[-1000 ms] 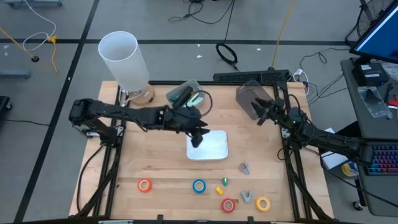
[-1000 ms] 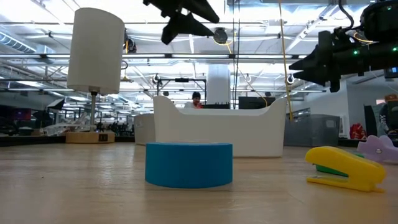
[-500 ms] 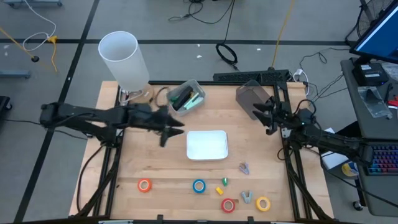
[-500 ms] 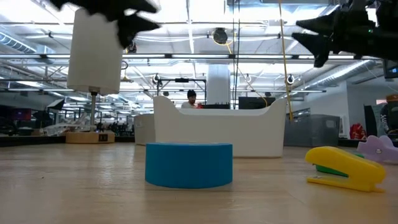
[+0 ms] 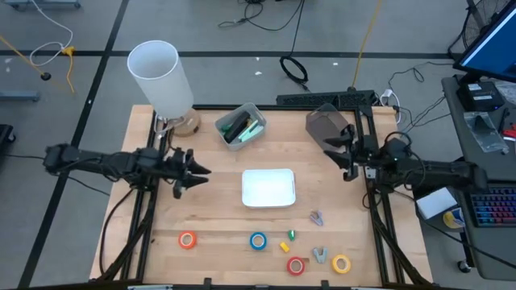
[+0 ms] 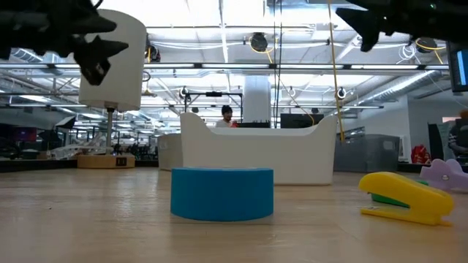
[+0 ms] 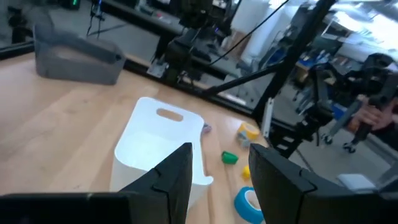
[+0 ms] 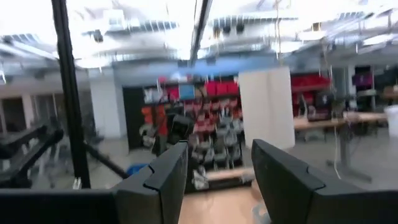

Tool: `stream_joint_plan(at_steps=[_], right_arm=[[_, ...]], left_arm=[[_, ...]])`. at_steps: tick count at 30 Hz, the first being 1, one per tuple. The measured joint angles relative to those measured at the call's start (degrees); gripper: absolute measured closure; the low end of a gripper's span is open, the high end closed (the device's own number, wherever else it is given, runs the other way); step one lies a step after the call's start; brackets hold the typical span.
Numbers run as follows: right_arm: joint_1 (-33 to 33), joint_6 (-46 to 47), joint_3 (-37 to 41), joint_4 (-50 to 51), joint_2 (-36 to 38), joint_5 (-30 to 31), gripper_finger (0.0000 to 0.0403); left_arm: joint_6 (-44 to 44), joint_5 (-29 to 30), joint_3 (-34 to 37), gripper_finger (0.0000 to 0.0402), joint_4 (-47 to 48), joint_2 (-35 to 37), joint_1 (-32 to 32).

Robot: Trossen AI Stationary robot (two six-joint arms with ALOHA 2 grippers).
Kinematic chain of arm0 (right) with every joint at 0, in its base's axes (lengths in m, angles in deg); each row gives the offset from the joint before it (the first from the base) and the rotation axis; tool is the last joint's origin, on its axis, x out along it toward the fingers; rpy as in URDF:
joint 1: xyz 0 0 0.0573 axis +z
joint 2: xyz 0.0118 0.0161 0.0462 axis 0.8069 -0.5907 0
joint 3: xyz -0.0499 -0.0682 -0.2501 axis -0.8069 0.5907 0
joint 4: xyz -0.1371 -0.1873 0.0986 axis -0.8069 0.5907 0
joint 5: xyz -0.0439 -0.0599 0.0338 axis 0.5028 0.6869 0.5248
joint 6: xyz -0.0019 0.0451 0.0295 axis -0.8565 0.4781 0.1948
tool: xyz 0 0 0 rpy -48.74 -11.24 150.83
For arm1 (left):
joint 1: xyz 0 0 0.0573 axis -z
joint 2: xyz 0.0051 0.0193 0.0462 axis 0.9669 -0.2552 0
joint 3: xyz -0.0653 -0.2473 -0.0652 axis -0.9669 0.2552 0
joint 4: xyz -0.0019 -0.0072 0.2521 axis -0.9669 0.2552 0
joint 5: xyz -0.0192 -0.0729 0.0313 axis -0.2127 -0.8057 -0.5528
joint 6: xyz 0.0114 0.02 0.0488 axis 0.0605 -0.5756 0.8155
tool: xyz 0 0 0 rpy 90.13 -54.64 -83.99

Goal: Pick and place Stapler, Stapler remover, tape
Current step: Put the green stapler into the gray bin

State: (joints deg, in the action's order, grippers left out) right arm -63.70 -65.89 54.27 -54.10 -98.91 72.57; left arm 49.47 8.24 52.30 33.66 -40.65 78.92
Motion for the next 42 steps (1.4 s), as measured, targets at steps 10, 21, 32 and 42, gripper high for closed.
stream_joint_plan(at_steps=[10,21,32,42], right_arm=[[12.0,0.1,-14.8,19.6,-10.4,7.4,0.0232],[24.9,10.2,-26.5,39.5,-19.7,13.4,0.0232],[34.0,25.3,-33.5,49.2,-32.9,11.4,0.0232],[37.4,39.7,-33.7,49.7,-42.2,5.2,0.0232]], left_arm=[[-0.9,-0.9,9.5,0.0245,-2.1,13.1,1.7],[0.6,-1.4,10.5,0.0245,-0.6,14.8,1.6],[0.2,-1.5,10.5,0.0245,-0.1,14.8,1.6],[0.3,-1.5,10.5,0.0245,0.3,14.8,1.6]])
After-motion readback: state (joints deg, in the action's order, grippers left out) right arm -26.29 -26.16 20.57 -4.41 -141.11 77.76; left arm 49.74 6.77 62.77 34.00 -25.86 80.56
